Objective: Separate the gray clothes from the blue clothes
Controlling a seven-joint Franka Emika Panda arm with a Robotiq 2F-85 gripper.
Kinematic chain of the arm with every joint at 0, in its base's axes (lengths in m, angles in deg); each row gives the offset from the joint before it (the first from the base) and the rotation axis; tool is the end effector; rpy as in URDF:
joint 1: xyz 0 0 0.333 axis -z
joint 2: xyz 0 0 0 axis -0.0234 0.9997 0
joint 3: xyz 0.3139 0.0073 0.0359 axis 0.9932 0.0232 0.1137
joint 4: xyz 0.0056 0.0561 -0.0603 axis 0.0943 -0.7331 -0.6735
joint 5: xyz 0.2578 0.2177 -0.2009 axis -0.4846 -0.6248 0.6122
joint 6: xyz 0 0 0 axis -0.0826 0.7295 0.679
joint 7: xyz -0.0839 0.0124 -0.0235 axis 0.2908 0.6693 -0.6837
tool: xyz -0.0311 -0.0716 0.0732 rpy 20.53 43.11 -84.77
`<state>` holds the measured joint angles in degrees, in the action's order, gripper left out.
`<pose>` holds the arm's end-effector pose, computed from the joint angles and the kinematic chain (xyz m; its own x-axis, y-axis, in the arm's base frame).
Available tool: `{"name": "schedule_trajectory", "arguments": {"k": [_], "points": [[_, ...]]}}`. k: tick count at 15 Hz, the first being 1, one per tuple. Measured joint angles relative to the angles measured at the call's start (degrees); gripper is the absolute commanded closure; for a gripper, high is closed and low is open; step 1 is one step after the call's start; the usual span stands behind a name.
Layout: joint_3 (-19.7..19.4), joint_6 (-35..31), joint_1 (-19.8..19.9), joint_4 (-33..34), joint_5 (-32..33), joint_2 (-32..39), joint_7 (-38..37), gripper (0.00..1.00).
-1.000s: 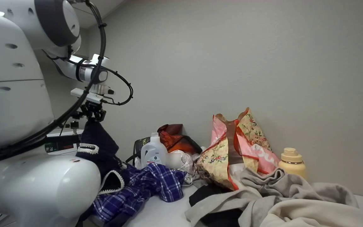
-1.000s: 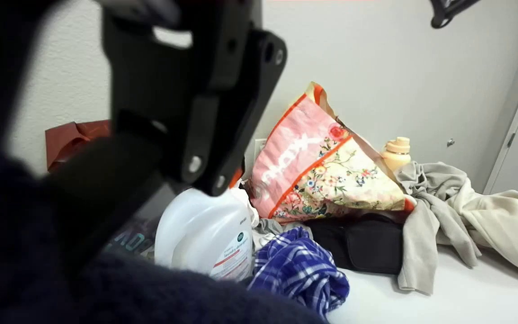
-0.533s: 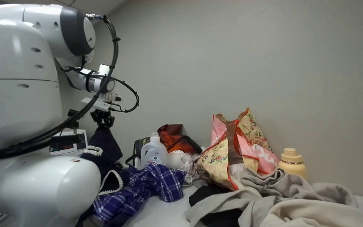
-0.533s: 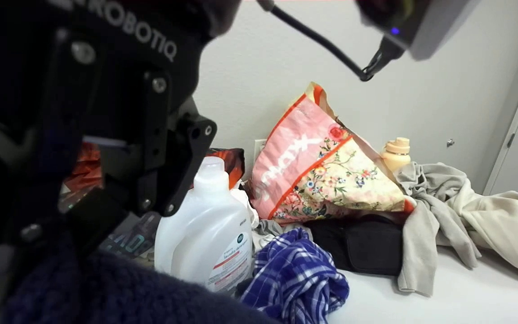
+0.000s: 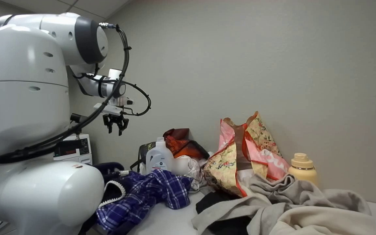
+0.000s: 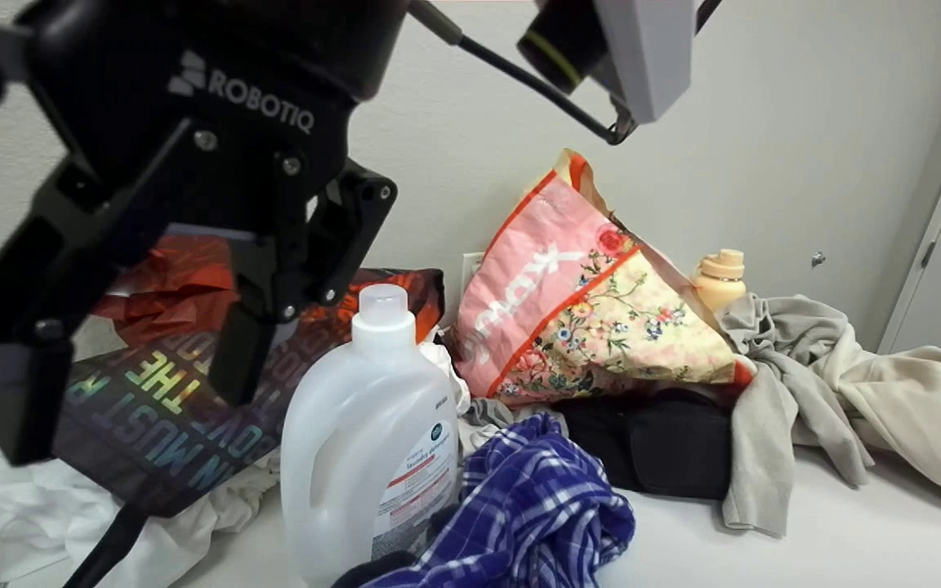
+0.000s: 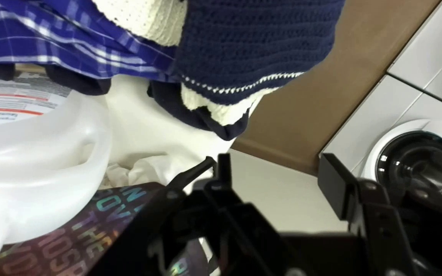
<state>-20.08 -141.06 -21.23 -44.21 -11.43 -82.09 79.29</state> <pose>0.4174 0.4257 0.5190 0.8581 0.4392 0.2661 0.5022 -0.8260 -0.2561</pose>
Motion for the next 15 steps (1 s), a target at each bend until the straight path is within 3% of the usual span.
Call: {"name": "schedule_trajectory", "arguments": {"k": [2,8,15], "points": [[-1.16,0.2,0.64,0.25,1.73,0.34,-0.91,0.0],[-7.14,3.86,5.6,0.29,5.3,0.37,-1.83,0.0],[-16.22,21.05,14.85,-0.08,6.23,-4.94,-1.45,0.0]]}}
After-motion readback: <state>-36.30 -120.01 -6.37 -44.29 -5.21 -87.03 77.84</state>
